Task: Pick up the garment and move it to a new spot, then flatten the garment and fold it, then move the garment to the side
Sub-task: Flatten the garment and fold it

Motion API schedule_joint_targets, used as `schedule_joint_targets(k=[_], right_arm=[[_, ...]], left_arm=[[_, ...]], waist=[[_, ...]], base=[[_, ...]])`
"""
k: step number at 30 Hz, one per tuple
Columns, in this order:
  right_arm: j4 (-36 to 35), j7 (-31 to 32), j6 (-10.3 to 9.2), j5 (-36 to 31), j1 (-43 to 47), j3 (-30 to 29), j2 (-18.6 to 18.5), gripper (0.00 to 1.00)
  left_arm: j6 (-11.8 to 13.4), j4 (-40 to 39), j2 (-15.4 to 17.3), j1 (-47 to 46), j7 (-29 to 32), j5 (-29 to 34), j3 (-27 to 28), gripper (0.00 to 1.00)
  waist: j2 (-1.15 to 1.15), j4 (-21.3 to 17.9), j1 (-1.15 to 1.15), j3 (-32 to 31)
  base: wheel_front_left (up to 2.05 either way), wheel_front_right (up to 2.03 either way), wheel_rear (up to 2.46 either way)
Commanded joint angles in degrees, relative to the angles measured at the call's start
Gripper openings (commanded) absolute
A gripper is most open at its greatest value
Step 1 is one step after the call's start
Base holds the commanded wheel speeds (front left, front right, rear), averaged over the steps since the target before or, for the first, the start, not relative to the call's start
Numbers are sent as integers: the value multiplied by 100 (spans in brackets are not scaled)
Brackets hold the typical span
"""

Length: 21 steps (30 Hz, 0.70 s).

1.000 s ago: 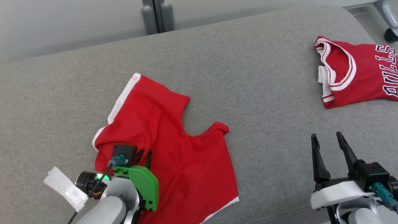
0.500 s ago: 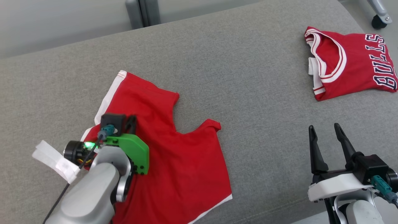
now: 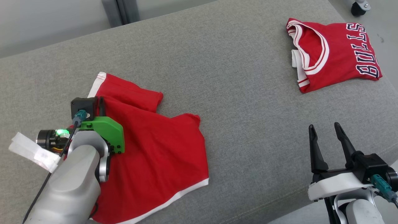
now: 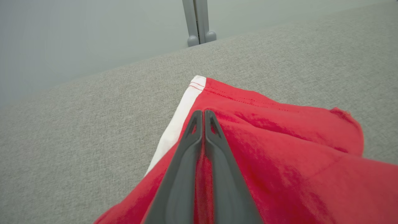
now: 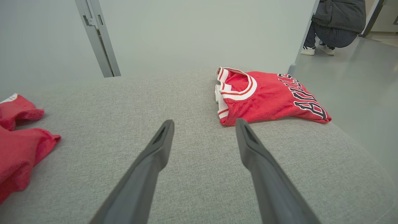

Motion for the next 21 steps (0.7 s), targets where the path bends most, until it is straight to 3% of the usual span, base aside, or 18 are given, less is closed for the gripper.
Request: schedule_joint_targets(k=[1,2,4,12,16,21], right_arm=[[12,-15,-9,-10,-71,-1,-7,100],[19,-15,-9,-19,-67,-6,-7,100],[29,-14,-9,-36,-43,-31,-7,100],[38,-15,-9,-58,182,-148,-7,100],[11,-15,-9,-21,289,-200,-7,100],[12,-15,-9,14,268,-106,-8,100]], left_arm=[[-32,192,-16,-70,-189,-26,35,79],[-54,317,-33,-59,-275,-28,44,82],[-79,543,-102,-7,-436,-107,143,100],[-64,512,-60,373,-672,-152,340,100],[68,-258,-174,602,-695,-4,218,100],[-91,-1572,-500,1030,-150,74,-377,100]], waist=[[0,-12,0,-8],[0,-9,0,-22],[0,16,0,-72],[0,153,0,-441],[0,234,0,-571],[0,205,0,-581]], base=[[0,0,0],[0,0,0],[0,0,0],[0,0,0],[0,0,0],[0,0,0]])
